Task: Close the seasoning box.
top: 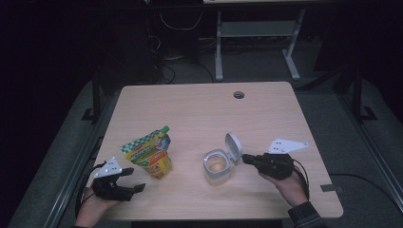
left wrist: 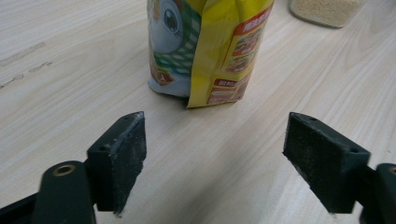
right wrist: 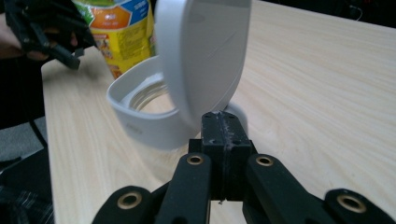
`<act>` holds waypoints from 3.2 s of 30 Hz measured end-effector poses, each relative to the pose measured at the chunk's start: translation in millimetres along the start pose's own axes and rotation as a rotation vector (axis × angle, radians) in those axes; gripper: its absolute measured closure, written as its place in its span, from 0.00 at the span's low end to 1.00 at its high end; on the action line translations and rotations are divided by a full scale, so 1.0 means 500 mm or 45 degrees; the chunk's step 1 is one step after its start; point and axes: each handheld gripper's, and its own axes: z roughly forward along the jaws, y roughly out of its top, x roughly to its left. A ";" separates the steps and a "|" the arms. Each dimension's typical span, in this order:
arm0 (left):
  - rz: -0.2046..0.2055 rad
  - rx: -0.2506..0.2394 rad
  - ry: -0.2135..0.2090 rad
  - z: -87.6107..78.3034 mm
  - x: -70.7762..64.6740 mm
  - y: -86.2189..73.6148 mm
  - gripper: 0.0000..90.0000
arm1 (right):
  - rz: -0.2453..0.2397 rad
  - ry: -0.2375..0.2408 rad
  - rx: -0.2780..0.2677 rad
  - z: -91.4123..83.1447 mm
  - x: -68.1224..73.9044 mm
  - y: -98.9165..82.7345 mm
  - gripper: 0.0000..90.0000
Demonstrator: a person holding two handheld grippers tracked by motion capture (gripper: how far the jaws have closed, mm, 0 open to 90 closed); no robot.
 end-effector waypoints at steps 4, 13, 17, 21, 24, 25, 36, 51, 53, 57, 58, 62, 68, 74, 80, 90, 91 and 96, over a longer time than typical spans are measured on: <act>-0.005 -0.003 0.002 0.006 0.003 -0.003 0.21 | -0.002 0.000 -0.019 0.010 -0.005 0.012 1.00; -0.017 -0.005 0.005 0.010 0.000 -0.002 0.21 | 0.007 0.002 -0.040 0.029 -0.004 0.025 1.00; -0.008 -0.011 0.012 0.009 0.000 -0.001 0.21 | 0.011 0.003 -0.046 0.031 -0.003 0.028 1.00; -0.007 -0.009 0.017 0.008 0.001 -0.003 0.21 | 0.012 0.011 -0.050 0.032 0.001 0.029 1.00; 0.002 0.001 0.017 0.008 0.004 -0.003 0.21 | -0.005 0.014 -0.051 0.033 0.006 0.032 1.00; 0.002 0.001 0.017 0.008 0.004 -0.003 0.21 | -0.005 0.014 -0.051 0.033 0.006 0.032 1.00; -0.013 0.002 0.017 0.009 0.002 -0.006 0.21 | -0.018 0.049 -0.071 0.029 0.012 0.037 1.00; -0.020 -0.003 0.026 0.002 0.003 -0.005 0.21 | -0.026 -0.025 -0.074 0.021 0.000 0.032 0.96; -0.018 -0.004 0.027 0.002 0.003 -0.005 0.21 | -0.016 -0.049 -0.069 0.016 -0.008 0.029 0.91; -0.020 -0.003 0.025 0.001 0.002 -0.007 0.21 | 0.000 -0.102 -0.073 0.012 -0.017 0.025 0.79; -0.020 -0.007 0.027 0.000 0.001 -0.008 0.21 | 0.006 -0.115 -0.070 0.011 -0.019 0.024 0.76; -0.003 -0.002 0.027 -0.003 0.002 -0.009 0.21 | 0.017 -0.170 -0.054 0.009 -0.029 0.013 0.62; -0.002 0.000 0.028 -0.003 0.002 -0.013 0.20 | 0.035 -0.229 -0.044 0.007 -0.042 -0.004 0.46; -0.007 -0.007 0.031 -0.002 0.001 -0.016 0.20 | 0.065 -0.289 -0.034 -0.006 -0.055 -0.029 0.38; -0.015 -0.014 0.028 0.001 -0.001 -0.018 0.20 | 0.085 -0.330 -0.051 -0.018 -0.062 -0.055 0.30; -0.020 -0.021 0.024 0.003 0.001 -0.022 0.19 | 0.108 -0.387 0.008 -0.015 -0.064 -0.102 0.21; -0.020 -0.020 0.022 0.003 0.001 -0.022 0.19 | 0.109 -0.388 0.014 -0.015 -0.063 -0.107 0.20; -0.018 -0.021 0.019 0.005 0.002 -0.024 0.19 | 0.119 -0.398 0.027 -0.013 -0.066 -0.112 0.19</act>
